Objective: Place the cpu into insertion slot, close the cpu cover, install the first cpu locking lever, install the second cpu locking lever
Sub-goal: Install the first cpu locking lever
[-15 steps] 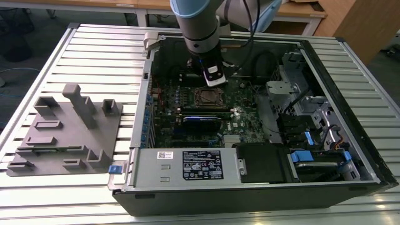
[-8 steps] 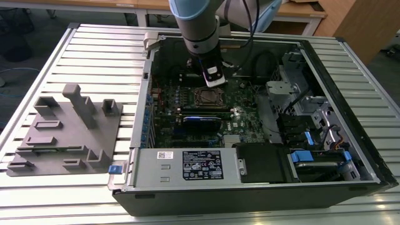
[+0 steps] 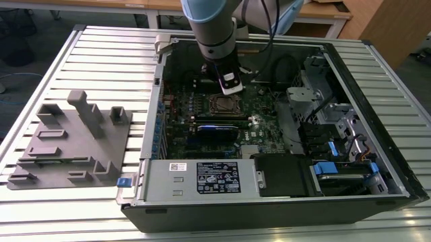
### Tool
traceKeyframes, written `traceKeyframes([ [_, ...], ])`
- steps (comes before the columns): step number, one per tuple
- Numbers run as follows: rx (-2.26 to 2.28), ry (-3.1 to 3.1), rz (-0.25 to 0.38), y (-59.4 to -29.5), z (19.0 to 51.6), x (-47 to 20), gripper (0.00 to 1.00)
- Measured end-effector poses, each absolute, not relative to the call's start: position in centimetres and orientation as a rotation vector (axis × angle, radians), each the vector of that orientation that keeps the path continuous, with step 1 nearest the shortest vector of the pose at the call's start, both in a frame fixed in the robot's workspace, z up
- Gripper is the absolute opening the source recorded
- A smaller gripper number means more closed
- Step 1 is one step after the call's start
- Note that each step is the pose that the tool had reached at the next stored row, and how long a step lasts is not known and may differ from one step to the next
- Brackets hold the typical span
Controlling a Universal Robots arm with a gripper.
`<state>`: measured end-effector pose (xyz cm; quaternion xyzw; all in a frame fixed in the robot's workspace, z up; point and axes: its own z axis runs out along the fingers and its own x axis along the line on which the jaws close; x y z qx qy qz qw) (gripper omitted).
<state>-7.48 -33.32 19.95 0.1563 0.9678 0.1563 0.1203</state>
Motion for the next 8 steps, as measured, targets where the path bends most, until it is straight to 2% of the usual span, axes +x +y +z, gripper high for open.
traceKeyframes([
  [8, 0.453, 2.817, 0.458, -33.38, 19.37, -7.50, 0.10],
])
